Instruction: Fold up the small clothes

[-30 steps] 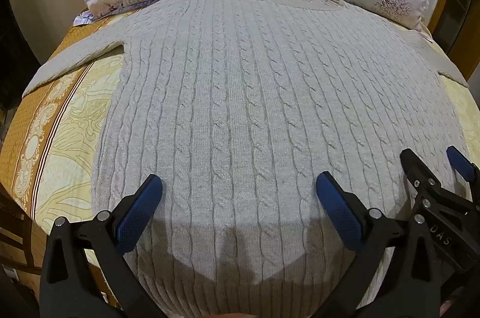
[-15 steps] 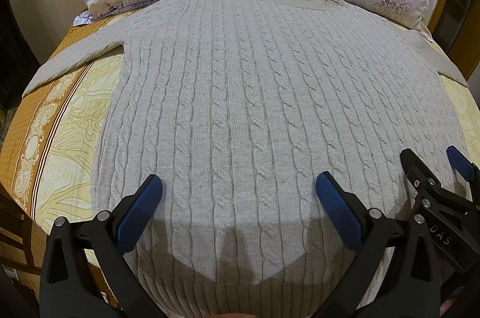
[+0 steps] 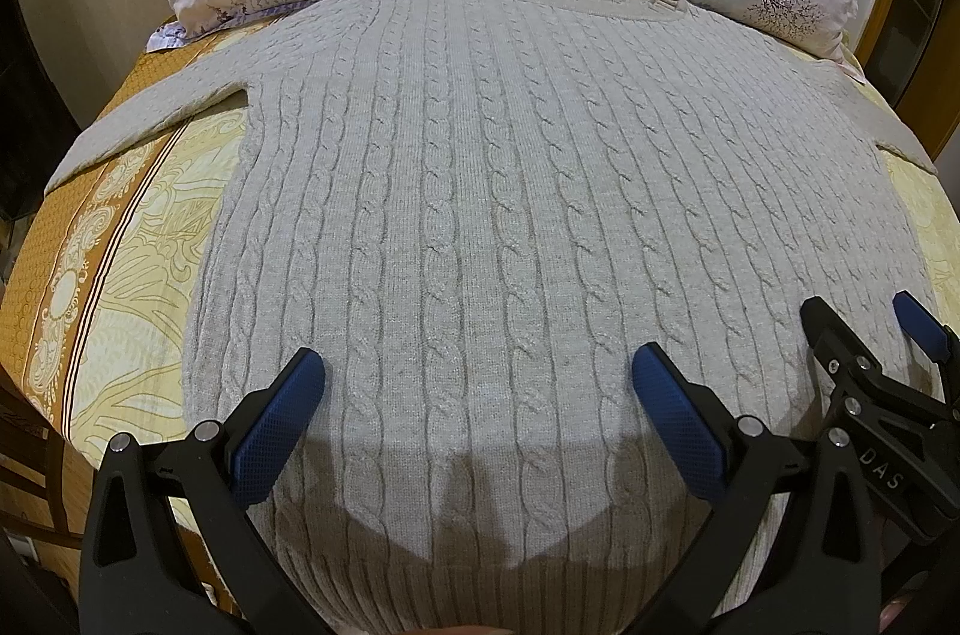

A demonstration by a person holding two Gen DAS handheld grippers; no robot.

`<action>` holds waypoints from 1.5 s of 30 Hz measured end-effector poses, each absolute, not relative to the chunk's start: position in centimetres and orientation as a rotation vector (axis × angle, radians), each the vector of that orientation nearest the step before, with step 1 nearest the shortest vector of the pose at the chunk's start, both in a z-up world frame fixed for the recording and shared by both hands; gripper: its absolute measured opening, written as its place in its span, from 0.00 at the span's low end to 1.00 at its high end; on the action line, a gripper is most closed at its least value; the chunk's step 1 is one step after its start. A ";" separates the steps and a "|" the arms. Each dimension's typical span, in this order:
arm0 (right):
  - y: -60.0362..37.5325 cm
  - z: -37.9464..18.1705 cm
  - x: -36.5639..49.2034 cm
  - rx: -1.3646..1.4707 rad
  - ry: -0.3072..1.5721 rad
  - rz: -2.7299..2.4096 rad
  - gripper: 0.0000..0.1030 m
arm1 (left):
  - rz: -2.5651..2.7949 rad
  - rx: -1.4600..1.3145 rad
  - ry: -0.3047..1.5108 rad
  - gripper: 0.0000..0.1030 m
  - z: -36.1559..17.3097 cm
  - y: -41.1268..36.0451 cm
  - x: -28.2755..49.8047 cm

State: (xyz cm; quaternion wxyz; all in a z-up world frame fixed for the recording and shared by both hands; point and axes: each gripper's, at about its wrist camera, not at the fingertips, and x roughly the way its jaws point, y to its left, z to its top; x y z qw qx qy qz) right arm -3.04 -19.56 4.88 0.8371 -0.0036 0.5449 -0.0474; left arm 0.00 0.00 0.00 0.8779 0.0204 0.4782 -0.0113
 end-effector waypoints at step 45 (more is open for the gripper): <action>-18.7 5.1 -3.4 -0.011 1.153 -0.098 0.98 | -0.024 0.043 0.997 0.99 0.0 0.0 0.0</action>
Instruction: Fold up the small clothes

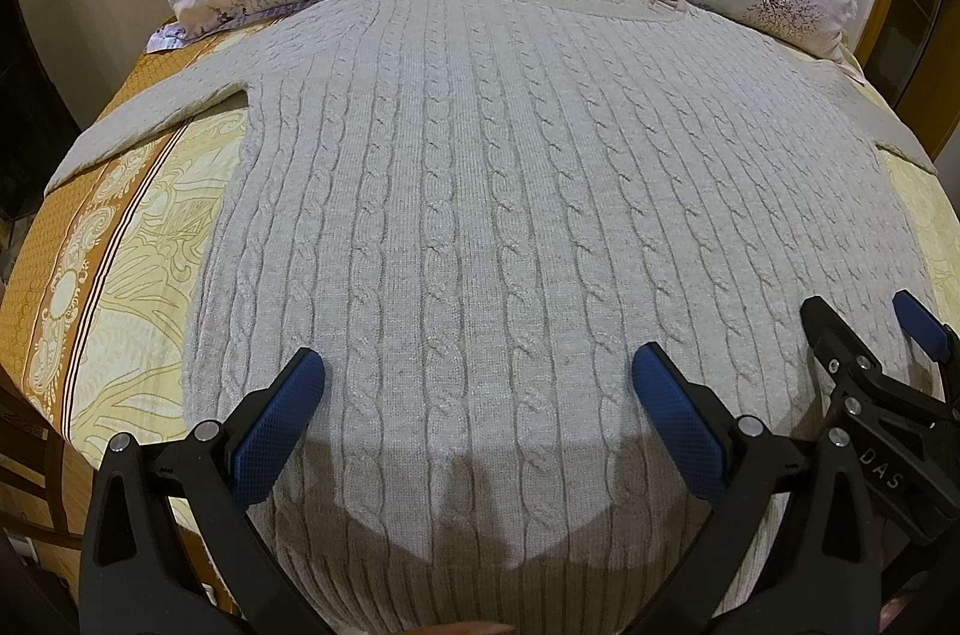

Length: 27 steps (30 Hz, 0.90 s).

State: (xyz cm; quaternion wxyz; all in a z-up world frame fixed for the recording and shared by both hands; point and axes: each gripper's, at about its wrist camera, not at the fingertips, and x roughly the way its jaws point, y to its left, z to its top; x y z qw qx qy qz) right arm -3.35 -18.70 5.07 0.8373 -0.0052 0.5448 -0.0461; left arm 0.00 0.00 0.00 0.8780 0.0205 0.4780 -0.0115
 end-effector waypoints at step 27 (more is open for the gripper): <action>-32.1 7.0 4.4 0.276 1.096 -0.129 0.91 | -0.092 0.044 0.985 0.99 1.3 1.2 3.3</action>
